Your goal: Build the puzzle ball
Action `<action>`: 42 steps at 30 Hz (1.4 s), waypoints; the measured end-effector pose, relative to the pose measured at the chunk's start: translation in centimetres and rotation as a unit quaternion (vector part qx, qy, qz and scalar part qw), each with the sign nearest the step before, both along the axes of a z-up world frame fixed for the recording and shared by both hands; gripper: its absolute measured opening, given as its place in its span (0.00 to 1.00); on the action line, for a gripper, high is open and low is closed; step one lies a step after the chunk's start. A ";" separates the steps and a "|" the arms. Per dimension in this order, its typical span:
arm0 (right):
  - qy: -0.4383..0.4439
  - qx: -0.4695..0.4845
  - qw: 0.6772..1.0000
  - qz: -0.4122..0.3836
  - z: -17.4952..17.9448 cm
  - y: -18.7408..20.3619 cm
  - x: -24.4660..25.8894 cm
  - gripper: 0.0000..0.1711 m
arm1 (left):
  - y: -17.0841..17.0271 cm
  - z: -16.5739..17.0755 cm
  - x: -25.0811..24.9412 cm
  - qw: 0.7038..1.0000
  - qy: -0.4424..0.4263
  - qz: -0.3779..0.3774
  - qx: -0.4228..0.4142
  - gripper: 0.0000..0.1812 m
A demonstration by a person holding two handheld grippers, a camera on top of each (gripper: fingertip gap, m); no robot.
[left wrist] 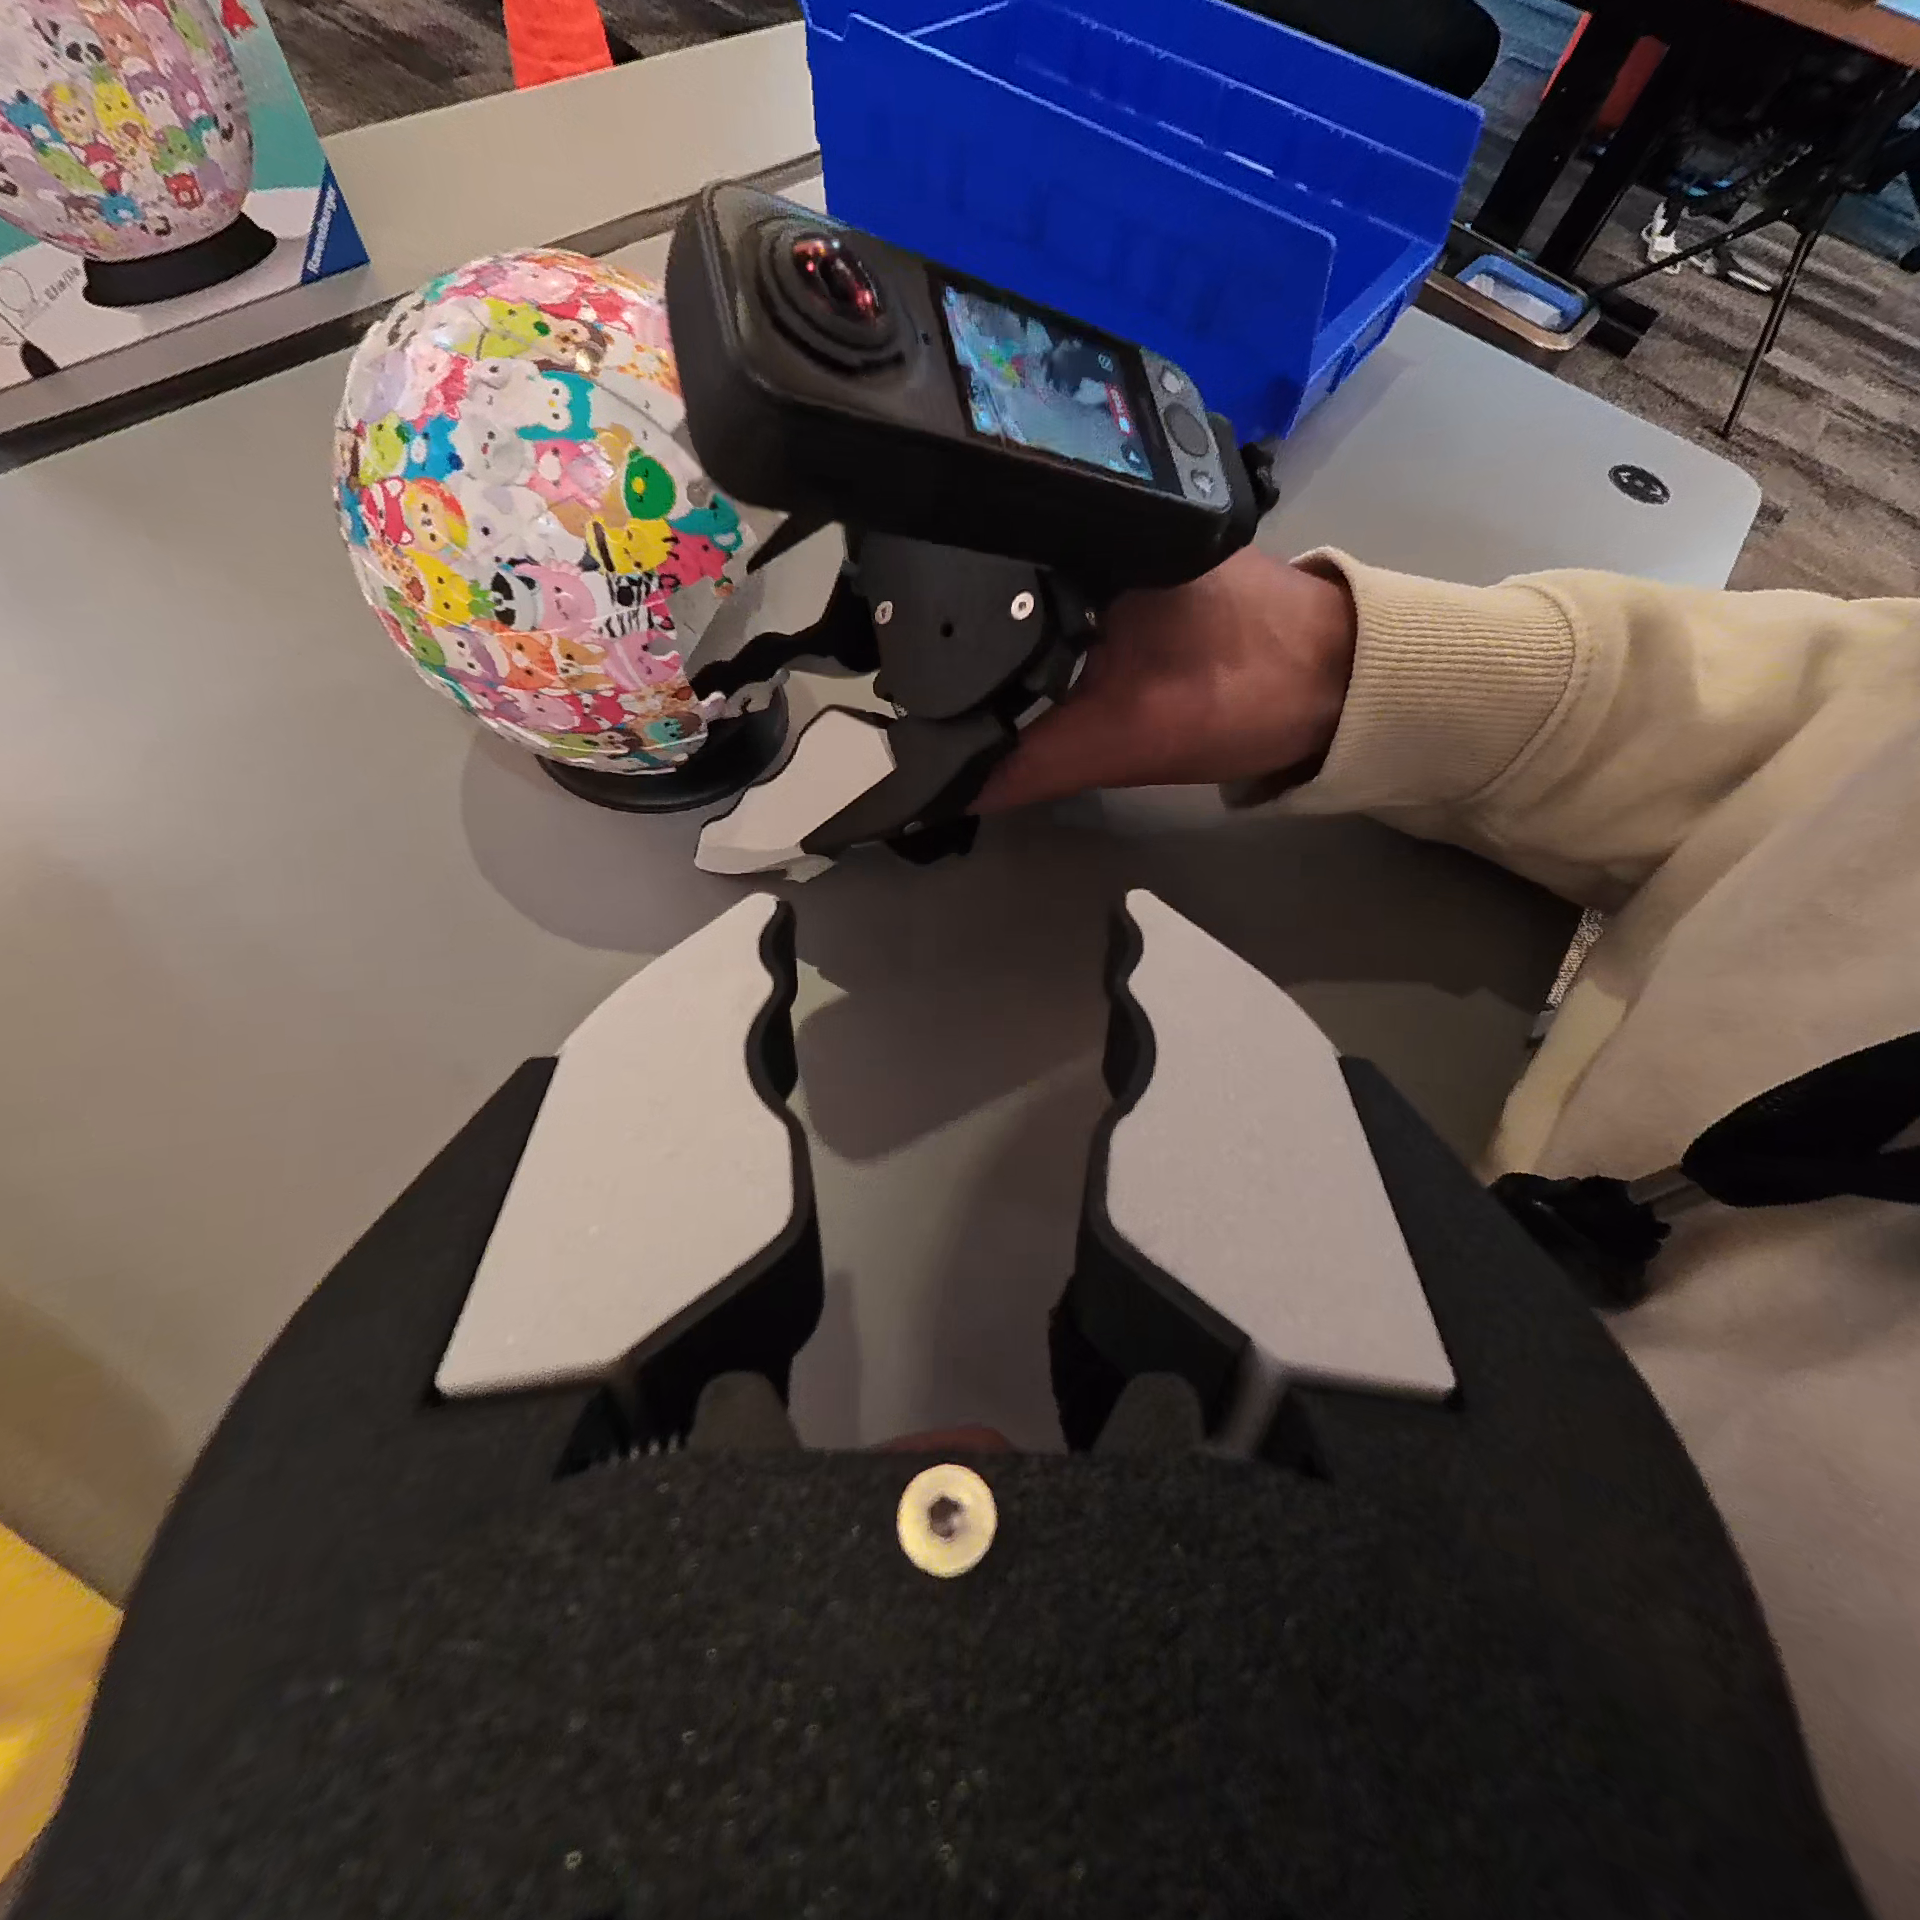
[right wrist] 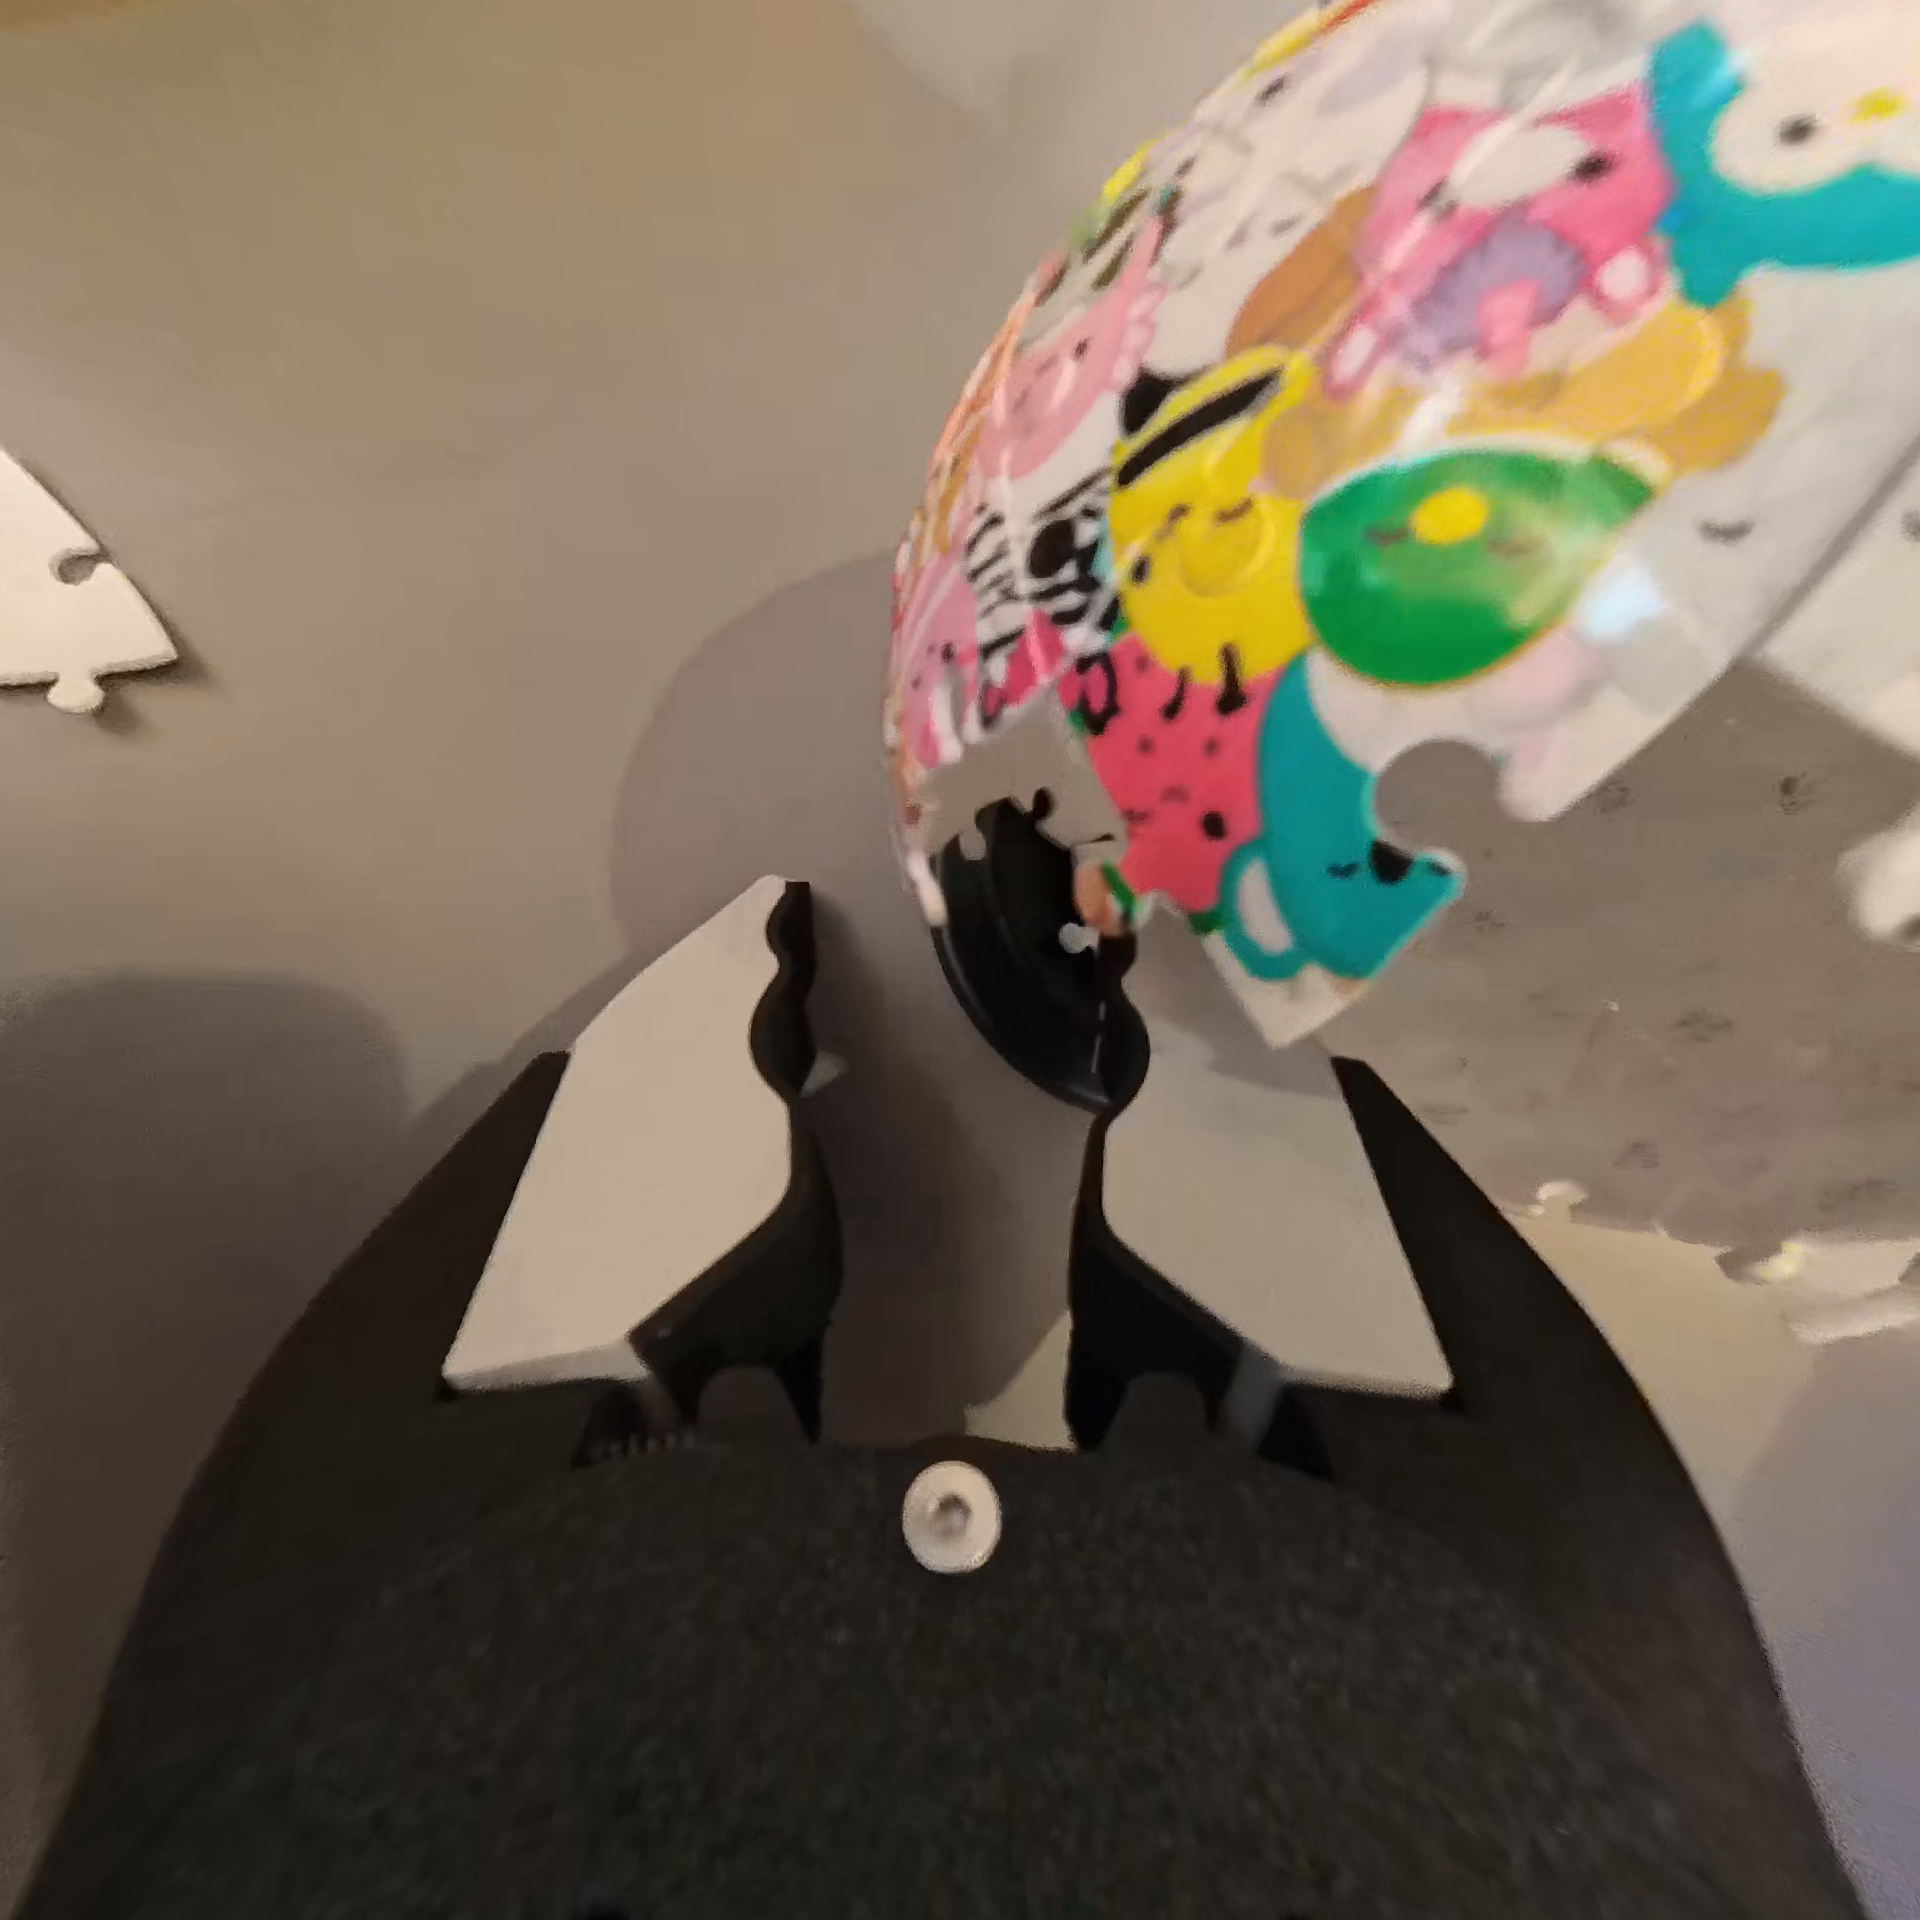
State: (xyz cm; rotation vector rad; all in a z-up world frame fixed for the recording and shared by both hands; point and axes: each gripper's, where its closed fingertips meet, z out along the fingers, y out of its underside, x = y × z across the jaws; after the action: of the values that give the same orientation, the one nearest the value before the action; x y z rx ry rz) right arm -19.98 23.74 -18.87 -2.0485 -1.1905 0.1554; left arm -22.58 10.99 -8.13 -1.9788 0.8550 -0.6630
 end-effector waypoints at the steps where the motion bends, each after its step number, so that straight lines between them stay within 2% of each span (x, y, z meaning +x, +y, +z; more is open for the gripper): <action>1: 0.001 -0.002 1.000 0.001 0.0 0.0 0.0 0.30 | 0.0 0.0 0.0 1.000 0.000 0.000 -0.001 0.31; 7: -0.004 0.002 1.000 0.028 -0.1 -0.4 0.2 0.25 | -0.1 -0.1 0.2 1.000 0.004 -0.004 -0.001 0.31; 10: -0.019 0.017 0.999 0.032 0.1 -0.3 0.5 0.28 | -0.1 0.0 0.3 1.000 0.004 -0.004 -0.001 0.31; 15: -0.039 0.030 0.999 -0.006 0.4 -0.3 1.4 0.34 | -0.1 0.1 0.4 1.000 0.002 -0.004 -0.005 0.31; 20: -0.033 0.002 0.999 -0.023 0.2 -0.3 1.0 0.33 | -0.1 0.1 0.6 1.000 0.002 -0.008 -0.006 0.31; 22: -0.031 -0.014 0.999 -0.033 0.1 -0.1 1.1 0.36 | -0.2 0.2 0.6 1.000 0.003 -0.008 -0.005 0.32; 27: -0.019 -0.041 0.999 -0.026 -0.1 -0.4 1.0 0.31 | -0.3 0.3 0.6 1.000 0.001 -0.006 -0.006 0.32; 42: -0.033 -0.044 0.998 -0.018 -0.1 -0.2 1.3 0.34 | -0.2 0.3 0.8 1.000 -0.001 -0.008 -0.008 0.32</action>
State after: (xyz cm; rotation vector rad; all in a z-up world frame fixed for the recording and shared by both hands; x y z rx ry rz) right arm -18.63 23.55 -18.94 -2.1661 -1.2060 0.1256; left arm -21.82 10.77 -7.82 -1.9876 0.8670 -0.6842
